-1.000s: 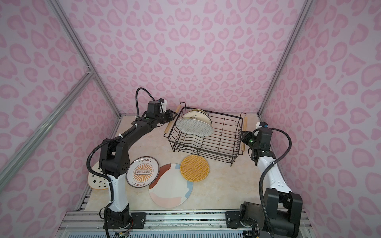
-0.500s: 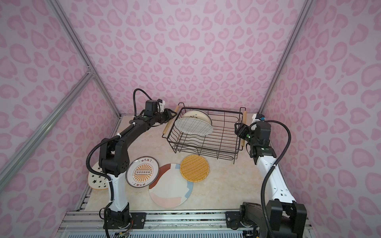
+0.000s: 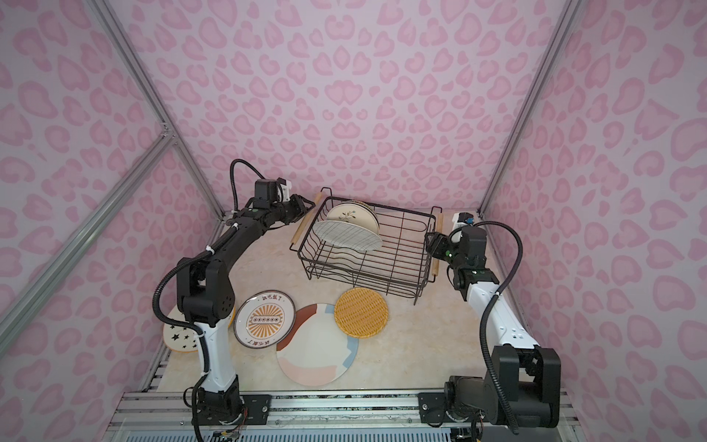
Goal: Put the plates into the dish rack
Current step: 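Carry the wire rack by its wooden handles with both grippers and lower it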
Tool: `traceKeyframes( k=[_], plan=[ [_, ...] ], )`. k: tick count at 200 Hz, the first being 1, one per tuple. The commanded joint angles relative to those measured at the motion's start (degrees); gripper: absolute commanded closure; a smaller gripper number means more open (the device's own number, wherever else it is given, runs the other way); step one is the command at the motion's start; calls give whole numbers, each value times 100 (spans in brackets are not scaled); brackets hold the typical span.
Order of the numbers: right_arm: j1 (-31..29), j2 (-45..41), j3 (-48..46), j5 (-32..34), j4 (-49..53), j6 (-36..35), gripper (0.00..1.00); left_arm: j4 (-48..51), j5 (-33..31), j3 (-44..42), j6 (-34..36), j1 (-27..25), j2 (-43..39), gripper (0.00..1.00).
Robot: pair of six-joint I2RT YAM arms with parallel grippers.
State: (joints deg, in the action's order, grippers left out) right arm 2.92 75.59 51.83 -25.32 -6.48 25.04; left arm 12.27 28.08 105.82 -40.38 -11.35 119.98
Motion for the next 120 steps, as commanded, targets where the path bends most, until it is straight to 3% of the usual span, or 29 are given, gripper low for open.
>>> traceKeyframes(
  k=[1,58,120],
  plan=[
    [7,127,36,-634,-909,93,36,-571,655,-16,59,-167,-29,62],
    [276,553,147,-808,-1176,367,38,-643,674,141,10,-489,384,63],
    [80,-73,455,-176,-351,-326,33,-545,563,304,-47,-519,403,62]
  ],
)
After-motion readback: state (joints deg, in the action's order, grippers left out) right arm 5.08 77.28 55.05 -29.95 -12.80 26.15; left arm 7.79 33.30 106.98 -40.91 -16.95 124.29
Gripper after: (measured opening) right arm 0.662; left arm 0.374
